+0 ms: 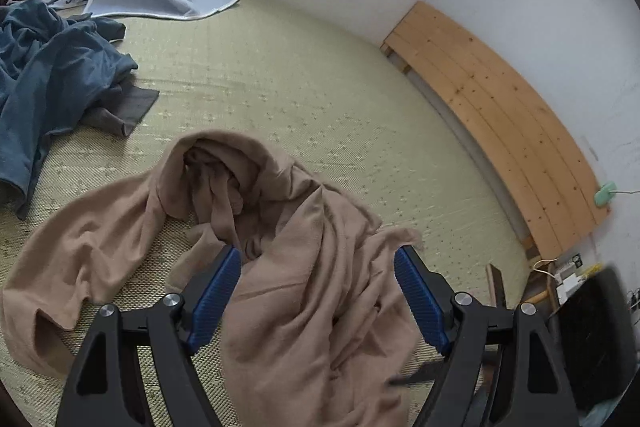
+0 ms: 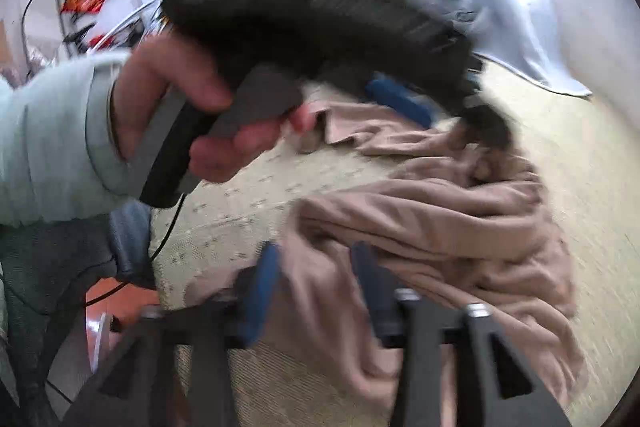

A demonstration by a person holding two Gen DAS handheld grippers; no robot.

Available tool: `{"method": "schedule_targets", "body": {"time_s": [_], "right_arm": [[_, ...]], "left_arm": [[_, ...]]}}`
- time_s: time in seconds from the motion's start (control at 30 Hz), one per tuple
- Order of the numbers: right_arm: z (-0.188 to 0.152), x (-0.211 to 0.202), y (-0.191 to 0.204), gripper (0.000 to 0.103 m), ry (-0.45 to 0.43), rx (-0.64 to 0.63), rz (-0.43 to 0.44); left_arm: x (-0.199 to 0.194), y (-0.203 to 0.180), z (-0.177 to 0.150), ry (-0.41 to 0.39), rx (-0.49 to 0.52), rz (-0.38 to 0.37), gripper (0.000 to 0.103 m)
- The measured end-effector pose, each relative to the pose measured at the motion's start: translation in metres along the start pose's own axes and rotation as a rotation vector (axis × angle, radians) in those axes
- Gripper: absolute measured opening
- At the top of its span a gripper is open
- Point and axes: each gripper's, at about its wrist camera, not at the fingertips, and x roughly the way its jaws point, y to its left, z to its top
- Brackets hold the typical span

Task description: Fold clothes

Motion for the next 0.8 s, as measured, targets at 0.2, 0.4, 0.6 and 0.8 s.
{"method": "schedule_targets", "body": {"time_s": [0.2, 0.4, 0.6, 0.8], "right_arm": [[-0.020, -0.046, -0.048, 0.057, -0.066, 0.142, -0.115], [-0.041, -0.080, -0.104, 0.058, -0.176, 0.390, -0.278], [-0.048, -0.091, -0.124, 0.058, -0.205, 0.486, -0.341], [-0.053, -0.095, -0.140, 0.058, -0.197, 0.535, -0.390]], "left_arm": [[0.025, -0.009, -0.005, 0.024, 0.043, 0.061, 0.083], [0.053, -0.025, -0.010, 0.052, 0.129, 0.147, 0.076], [0.081, -0.039, -0.020, 0.113, 0.239, 0.292, 0.039], [0.067, -0.035, -0.017, 0.050, 0.178, 0.259, 0.013]]}}
